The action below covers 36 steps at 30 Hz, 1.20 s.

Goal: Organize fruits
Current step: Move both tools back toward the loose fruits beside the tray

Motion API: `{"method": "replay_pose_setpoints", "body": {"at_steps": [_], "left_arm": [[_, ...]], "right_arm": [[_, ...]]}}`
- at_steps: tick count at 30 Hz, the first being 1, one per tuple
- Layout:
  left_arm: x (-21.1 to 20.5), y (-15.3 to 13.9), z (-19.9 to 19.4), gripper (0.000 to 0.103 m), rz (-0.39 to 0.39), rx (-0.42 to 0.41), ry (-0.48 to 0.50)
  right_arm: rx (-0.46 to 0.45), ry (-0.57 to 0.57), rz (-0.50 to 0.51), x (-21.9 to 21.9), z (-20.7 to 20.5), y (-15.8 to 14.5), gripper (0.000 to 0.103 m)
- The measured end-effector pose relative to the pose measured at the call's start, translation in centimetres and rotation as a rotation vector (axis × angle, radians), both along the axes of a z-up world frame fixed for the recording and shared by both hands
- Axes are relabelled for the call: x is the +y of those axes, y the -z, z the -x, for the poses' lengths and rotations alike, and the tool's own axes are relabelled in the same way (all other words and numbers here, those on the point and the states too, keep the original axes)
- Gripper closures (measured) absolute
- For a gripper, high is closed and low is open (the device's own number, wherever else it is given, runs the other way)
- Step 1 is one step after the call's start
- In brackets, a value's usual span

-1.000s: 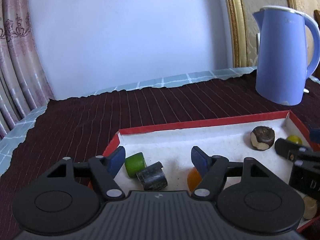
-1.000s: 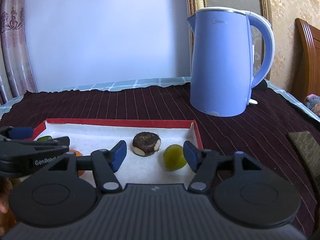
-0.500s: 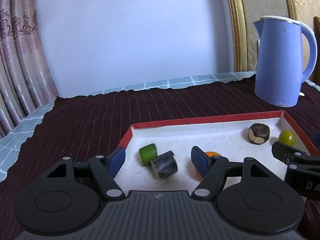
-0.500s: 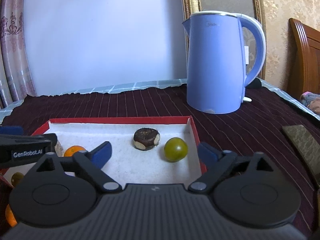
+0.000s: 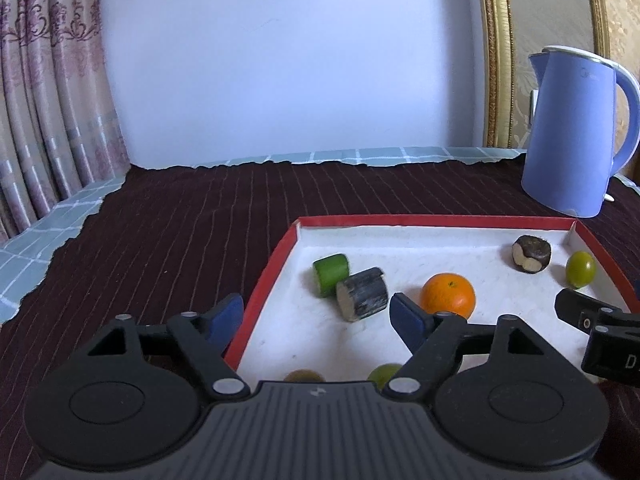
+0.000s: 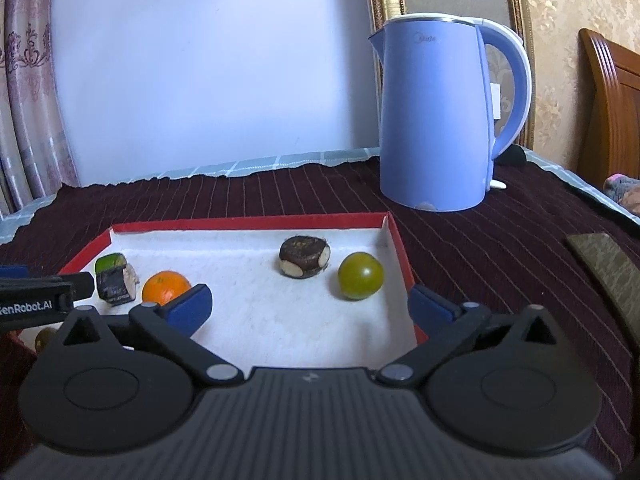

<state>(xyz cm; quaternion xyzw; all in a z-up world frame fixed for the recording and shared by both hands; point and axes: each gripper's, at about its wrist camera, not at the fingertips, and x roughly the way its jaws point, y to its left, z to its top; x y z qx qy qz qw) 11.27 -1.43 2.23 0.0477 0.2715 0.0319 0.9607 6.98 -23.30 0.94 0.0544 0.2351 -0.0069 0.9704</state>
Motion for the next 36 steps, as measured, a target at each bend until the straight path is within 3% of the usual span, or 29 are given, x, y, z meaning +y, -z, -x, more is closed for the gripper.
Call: {"method": "replay_pose_setpoints", "body": {"at_steps": [20,24,28,32,36], "left_arm": [[3.9,1.0,2.9,0.022,0.076,0.007,-0.047],[4.5,1.0,4.0,0.014,0.077,-0.021,-0.049],[5.0,1.3,5.2,0.013,0.066,-0.036,-0.064],[6.1,1.5,6.7,0.013,0.114,-0.025,-0.002],[6.4,1.7,8.3,0.013,0.142,-0.007,0.147]], "right_arm": [[-0.031,-0.028,0.014,2.3,3.6,0.6,0.0],[-0.029,-0.067,0.013,2.9,4.7,0.6,0.0],[-0.021,-0.119,0.007,3.7,5.5,0.7,0.0],[-0.01,-0.123,0.063,4.7,6.0,0.8,0.0],[-0.002,-0.109,0.086,5.0,6.1,0.9,0.0]]}}
